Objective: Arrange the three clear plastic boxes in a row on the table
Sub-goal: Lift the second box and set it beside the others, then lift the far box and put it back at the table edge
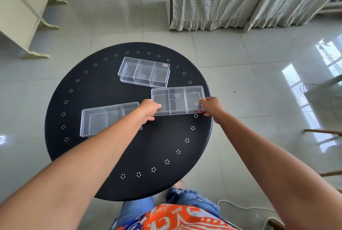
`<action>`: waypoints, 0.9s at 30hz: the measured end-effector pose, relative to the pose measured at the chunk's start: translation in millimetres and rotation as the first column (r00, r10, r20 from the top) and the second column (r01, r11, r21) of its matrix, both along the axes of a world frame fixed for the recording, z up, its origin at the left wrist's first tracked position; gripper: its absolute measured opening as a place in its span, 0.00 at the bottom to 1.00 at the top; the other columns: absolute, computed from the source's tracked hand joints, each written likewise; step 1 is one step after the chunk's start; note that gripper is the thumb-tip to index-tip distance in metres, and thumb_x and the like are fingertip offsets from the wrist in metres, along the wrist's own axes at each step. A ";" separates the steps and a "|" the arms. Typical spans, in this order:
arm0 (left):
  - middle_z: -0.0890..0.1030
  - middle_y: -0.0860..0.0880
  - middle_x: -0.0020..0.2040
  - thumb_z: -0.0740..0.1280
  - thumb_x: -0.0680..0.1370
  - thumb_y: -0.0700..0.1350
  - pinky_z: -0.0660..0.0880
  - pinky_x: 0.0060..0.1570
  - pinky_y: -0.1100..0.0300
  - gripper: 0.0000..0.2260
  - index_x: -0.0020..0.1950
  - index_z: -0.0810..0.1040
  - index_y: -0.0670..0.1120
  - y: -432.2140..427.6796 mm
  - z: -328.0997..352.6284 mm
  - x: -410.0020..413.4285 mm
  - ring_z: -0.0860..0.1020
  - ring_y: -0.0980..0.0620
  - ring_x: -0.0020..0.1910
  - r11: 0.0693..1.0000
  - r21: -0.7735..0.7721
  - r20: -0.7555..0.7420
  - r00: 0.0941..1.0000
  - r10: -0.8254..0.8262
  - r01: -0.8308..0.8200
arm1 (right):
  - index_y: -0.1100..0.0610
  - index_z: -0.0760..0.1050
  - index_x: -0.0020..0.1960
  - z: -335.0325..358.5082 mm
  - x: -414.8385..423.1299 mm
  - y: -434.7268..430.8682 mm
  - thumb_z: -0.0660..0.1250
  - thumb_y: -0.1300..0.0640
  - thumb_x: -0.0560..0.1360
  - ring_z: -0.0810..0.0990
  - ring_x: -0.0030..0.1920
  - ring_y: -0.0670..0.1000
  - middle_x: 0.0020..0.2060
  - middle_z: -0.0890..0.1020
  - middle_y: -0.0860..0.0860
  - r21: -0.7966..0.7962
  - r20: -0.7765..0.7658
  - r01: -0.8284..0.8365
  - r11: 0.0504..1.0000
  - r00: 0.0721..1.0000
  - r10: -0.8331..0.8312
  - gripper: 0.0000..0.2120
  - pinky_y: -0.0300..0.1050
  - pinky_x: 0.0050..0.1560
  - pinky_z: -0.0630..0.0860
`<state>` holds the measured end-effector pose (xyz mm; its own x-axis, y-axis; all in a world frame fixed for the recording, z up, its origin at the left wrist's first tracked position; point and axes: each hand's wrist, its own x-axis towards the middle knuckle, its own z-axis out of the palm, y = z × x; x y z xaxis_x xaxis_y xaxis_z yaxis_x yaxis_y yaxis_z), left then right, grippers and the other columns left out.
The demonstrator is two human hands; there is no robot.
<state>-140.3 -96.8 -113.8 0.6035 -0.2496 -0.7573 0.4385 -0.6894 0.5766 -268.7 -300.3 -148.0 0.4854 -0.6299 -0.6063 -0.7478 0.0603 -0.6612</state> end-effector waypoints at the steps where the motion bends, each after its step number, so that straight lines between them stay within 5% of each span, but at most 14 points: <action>1: 0.72 0.41 0.59 0.64 0.79 0.41 0.75 0.63 0.48 0.27 0.77 0.59 0.40 0.3 2.8 2.1 0.74 0.42 0.57 1.000 -0.002 0.000 1.000 -0.016 0.016 | 0.59 0.78 0.46 0.1 0.9 0.1 0.63 0.54 0.77 0.75 0.40 0.54 0.36 0.75 0.52 -0.008 0.001 0.002 1.000 1.000 -0.002 0.10 0.47 0.42 0.77; 3: 0.70 0.40 0.68 0.65 0.79 0.43 0.75 0.62 0.49 0.28 0.76 0.59 0.40 0.9 12.7 9.0 0.75 0.40 0.63 0.997 0.008 0.008 0.997 -0.074 0.074 | 0.61 0.79 0.57 0.1 4.7 -0.8 0.64 0.51 0.74 0.78 0.46 0.55 0.44 0.79 0.54 -0.053 0.005 0.013 0.999 1.000 -0.013 0.18 0.47 0.49 0.77; 5: 0.75 0.43 0.58 0.65 0.78 0.44 0.76 0.55 0.53 0.27 0.75 0.60 0.46 3.6 25.4 21.7 0.78 0.44 0.54 0.989 0.003 0.034 0.988 -0.148 0.148 | 0.57 0.72 0.70 6.4 11.7 -3.2 0.64 0.46 0.73 0.78 0.61 0.57 0.61 0.80 0.56 -0.180 -0.014 0.029 0.983 0.999 -0.032 0.28 0.52 0.65 0.73; 7: 0.73 0.48 0.47 0.65 0.77 0.45 0.78 0.50 0.54 0.29 0.76 0.59 0.48 8.5 36.9 40.1 0.78 0.46 0.46 0.983 0.002 0.104 0.978 -0.182 0.183 | 0.53 0.68 0.74 20.1 23.4 -1.4 0.63 0.45 0.74 0.71 0.67 0.59 0.66 0.76 0.57 -0.327 -0.024 -0.009 0.945 1.000 0.001 0.30 0.54 0.70 0.68; 10: 0.77 0.48 0.51 0.67 0.75 0.48 0.81 0.51 0.50 0.30 0.76 0.63 0.49 22.7 50.0 79.2 0.81 0.44 0.52 0.975 0.019 0.341 0.916 -0.212 0.219 | 0.51 0.65 0.75 39.9 53.8 11.7 0.67 0.44 0.74 0.68 0.68 0.59 0.67 0.73 0.58 -0.440 -0.015 -0.117 0.890 0.992 0.123 0.32 0.53 0.70 0.65; 14: 0.70 0.43 0.68 0.71 0.71 0.50 0.74 0.60 0.49 0.34 0.76 0.63 0.53 40.8 49.5 136.6 0.74 0.42 0.63 0.909 0.275 0.577 0.703 -0.417 0.313 | 0.49 0.57 0.79 48.4 98.8 36.0 0.73 0.41 0.71 0.62 0.75 0.60 0.74 0.66 0.58 -0.440 -0.103 -0.378 0.814 0.922 0.372 0.43 0.59 0.72 0.63; 20: 0.41 0.49 0.81 0.78 0.66 0.48 0.61 0.72 0.41 0.54 0.80 0.44 0.57 60.1 24.6 193.4 0.45 0.46 0.80 0.700 0.522 0.434 0.555 -0.710 0.487 | 0.47 0.42 0.82 33.7 149.2 45.4 0.78 0.43 0.67 0.54 0.79 0.62 0.81 0.52 0.57 -0.386 -0.233 -0.570 0.725 0.821 0.522 0.57 0.64 0.75 0.55; 27: 0.34 0.49 0.80 0.80 0.65 0.49 0.62 0.71 0.41 0.58 0.79 0.40 0.58 44.7 3.8 220.8 0.39 0.46 0.80 0.516 0.588 0.380 0.350 -0.856 0.623 | 0.47 0.42 0.82 12.1 172.7 24.4 0.80 0.45 0.66 0.52 0.80 0.59 0.82 0.45 0.51 -0.363 -0.293 -0.654 0.663 0.756 0.585 0.59 0.64 0.76 0.51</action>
<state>80.5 -52.1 -110.0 0.5851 -0.6692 -0.4581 -0.6795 -0.7129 0.1735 -96.0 -275.8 -135.8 0.7899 -0.4164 -0.4502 -0.5930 -0.7059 -0.3874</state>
